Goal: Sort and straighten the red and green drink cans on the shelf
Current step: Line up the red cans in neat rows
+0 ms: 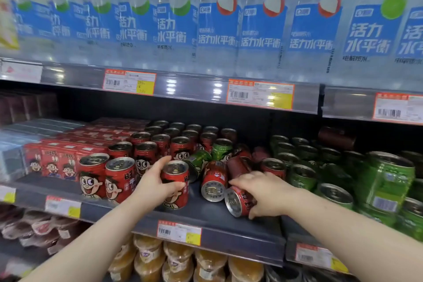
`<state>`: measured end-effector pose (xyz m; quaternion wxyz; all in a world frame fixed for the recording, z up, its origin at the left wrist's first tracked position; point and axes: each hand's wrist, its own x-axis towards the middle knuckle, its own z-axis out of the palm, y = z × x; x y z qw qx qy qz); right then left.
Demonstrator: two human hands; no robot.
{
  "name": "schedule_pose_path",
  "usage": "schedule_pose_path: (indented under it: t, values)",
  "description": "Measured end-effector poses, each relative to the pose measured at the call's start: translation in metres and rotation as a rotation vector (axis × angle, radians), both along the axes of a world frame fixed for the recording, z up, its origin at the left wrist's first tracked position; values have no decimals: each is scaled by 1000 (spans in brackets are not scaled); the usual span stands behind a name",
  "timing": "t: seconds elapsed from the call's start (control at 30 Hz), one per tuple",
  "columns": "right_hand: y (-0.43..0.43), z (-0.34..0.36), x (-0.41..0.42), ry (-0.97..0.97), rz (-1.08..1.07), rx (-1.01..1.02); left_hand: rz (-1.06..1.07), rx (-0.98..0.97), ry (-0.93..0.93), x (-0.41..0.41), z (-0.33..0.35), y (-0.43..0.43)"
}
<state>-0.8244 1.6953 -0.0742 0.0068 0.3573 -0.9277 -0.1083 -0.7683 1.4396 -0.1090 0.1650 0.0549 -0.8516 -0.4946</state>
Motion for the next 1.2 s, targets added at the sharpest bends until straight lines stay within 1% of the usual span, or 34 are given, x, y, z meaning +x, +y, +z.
schedule_pose_path:
  t: [0.03,0.1,0.2,0.27,0.33,0.4,0.47,0.6,0.67,0.73,0.8,0.83,0.87,0.93,0.97,1.0,1.03,1.1,1.13,1.2]
  values:
    - [-1,-1,1,18,-5,-31,-19,-24,-17,-2,1,-2]
    - [-1,3,1,-7,-67,-168,-58,-97,-48,-5,3,-6]
    - [-4,13,3,-206,-191,-523,-110,-256,-40,-8,9,-16]
    - [-14,16,6,-336,-205,-678,-148,-325,-54,-9,14,-21]
    - [-30,12,10,-394,-194,-723,-150,-452,-56,-11,18,-27]
    - [-49,8,15,-412,-174,-767,-141,-640,-51,-11,24,-32]
    - [-68,3,18,-417,-161,-797,-146,-772,-42,-11,30,-35]
    - [-94,-10,16,-417,-208,-793,-133,-1037,10,-11,34,-40]
    - [-99,-15,12,-393,-240,-773,-112,-1092,-26,-13,36,-45]
    - [-101,-12,11,-334,-244,-713,-108,-1097,-84,-13,38,-50]
    - [-100,-7,9,-276,-205,-623,-134,-1079,-113,-14,39,-51]
    - [-99,-3,9,-280,-188,-597,-169,-1037,-122,-12,39,-50]
    - [-97,2,7,-310,-170,-606,-215,-962,-120,-10,40,-47]
    - [-91,9,-3,-368,-154,-706,-307,-779,-92,-5,44,-38]
    - [-86,12,-12,-334,-164,-758,-337,-727,-68,-4,45,-32]
    - [-82,16,-22,-264,-188,-786,-350,-723,-51,-4,47,-26]
    - [-77,18,-33,-190,-228,-773,-350,-758,-52,-5,47,-21]
    - [-67,22,-48,-125,-259,-625,-343,-882,-99,-12,46,-13]
    - [-64,22,-52,-150,-226,-530,-335,-932,-145,-15,46,-12]
    - [-61,20,-53,-280,-67,-359,-314,-972,-240,-19,45,-13]
